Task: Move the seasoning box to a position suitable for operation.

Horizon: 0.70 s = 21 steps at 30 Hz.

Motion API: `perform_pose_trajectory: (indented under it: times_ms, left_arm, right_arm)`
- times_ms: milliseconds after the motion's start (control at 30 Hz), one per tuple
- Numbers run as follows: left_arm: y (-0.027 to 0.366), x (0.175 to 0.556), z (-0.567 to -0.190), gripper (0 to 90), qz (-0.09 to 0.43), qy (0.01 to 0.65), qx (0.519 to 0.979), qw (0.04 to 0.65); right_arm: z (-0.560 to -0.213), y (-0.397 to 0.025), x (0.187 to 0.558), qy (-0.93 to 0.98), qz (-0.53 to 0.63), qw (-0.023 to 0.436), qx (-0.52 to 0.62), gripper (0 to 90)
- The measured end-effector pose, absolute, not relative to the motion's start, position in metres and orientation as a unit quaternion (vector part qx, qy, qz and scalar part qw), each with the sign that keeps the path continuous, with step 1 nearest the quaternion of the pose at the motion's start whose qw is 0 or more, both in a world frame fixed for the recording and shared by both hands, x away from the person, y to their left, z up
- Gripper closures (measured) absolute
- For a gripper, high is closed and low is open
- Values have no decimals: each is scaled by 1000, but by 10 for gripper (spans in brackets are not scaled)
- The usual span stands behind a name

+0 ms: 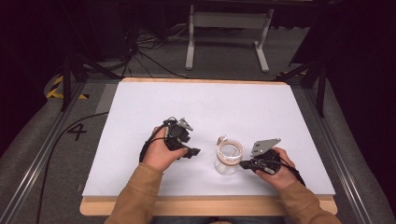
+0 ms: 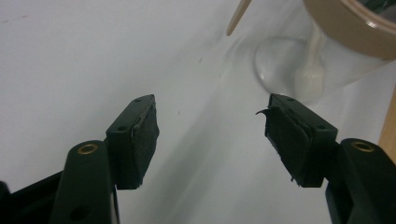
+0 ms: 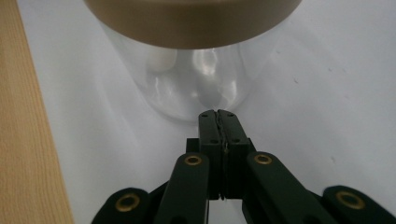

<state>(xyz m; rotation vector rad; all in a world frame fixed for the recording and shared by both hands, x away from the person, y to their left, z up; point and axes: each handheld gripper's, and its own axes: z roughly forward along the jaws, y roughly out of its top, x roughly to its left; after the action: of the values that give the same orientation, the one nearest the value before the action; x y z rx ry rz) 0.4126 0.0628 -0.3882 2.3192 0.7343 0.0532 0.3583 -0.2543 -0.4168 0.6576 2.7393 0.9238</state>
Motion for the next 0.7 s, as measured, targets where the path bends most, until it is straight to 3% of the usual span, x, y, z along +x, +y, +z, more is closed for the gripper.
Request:
perform_pose_trajectory:
  times_ms: [367,500,700]
  left_arm:
    - [68,416,-389,377,39,294,885,358]
    - [69,417,-387,433,31,298,881,367]
    - [71,417,-377,588,25,286,871,397]
  right_arm:
    - [-420,-230,352,921,333,68,188,900]
    - [-421,-225,351,922,338,64,178,900]
    - [-416,-244,354,908,362,67,202,900]
